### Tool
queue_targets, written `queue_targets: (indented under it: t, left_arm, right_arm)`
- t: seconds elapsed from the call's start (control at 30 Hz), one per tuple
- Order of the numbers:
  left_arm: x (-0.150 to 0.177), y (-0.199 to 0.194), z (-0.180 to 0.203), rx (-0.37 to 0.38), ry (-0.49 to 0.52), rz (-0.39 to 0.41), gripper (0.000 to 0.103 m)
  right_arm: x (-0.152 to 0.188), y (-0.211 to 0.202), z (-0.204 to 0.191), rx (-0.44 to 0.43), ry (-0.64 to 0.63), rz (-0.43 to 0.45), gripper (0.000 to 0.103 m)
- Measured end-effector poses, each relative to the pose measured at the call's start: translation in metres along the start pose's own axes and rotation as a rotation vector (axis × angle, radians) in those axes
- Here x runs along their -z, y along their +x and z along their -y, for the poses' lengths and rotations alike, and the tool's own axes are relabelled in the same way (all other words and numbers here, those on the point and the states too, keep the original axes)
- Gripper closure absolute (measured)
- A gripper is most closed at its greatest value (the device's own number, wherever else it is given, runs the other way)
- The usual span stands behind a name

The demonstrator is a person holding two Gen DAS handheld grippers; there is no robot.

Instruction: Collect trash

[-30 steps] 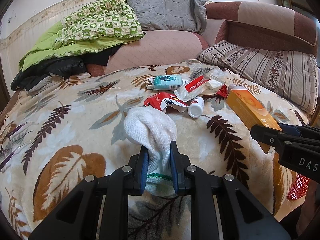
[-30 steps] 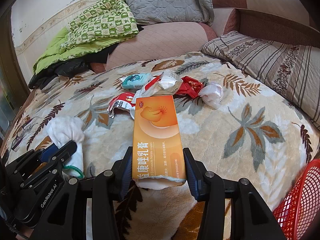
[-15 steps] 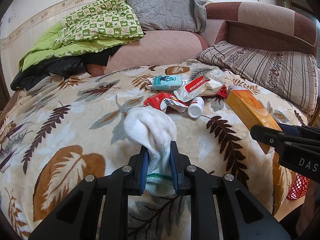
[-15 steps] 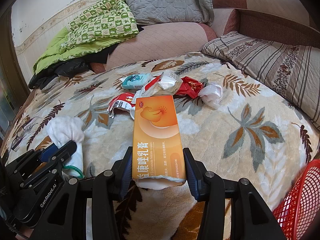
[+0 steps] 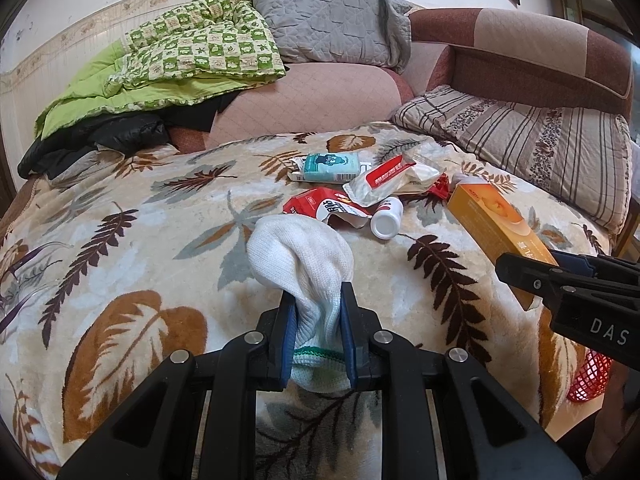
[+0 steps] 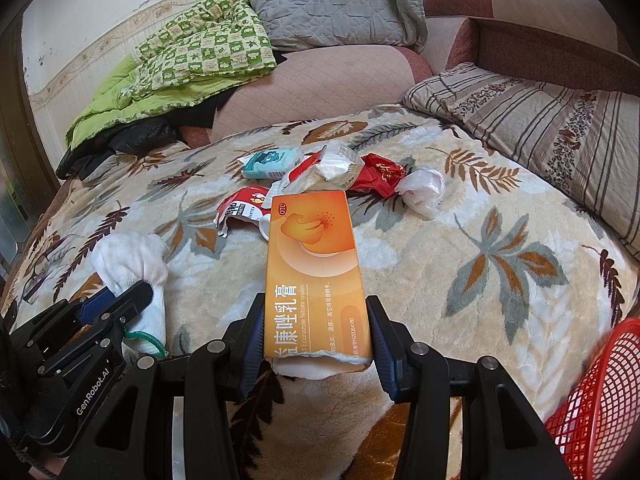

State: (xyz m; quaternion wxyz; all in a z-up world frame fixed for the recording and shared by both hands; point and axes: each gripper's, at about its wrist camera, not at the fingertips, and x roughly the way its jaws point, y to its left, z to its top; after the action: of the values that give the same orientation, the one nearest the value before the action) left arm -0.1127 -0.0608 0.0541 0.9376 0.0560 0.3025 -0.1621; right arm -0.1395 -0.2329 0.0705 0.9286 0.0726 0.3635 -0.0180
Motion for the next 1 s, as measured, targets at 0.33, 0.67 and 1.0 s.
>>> queue_targets:
  t: [0.33,0.67,1.0]
  left_arm:
    - [-0.001,0.000,-0.001,0.004,-0.003,-0.001,0.084]
    - [0.001,-0.002,-0.001,0.014,-0.005,-0.002,0.084]
    - [-0.010,-0.022,0.052,0.221,0.078,-0.011,0.084]
  right_arm:
    - [-0.001,0.000,0.000,-0.002,0.003,0.003,0.052]
    - [-0.003,-0.002,0.003,-0.004,0.012,0.006,0.052]
    - [-0.003,-0.060,0.057,-0.049,0.178,0.075,0.052]
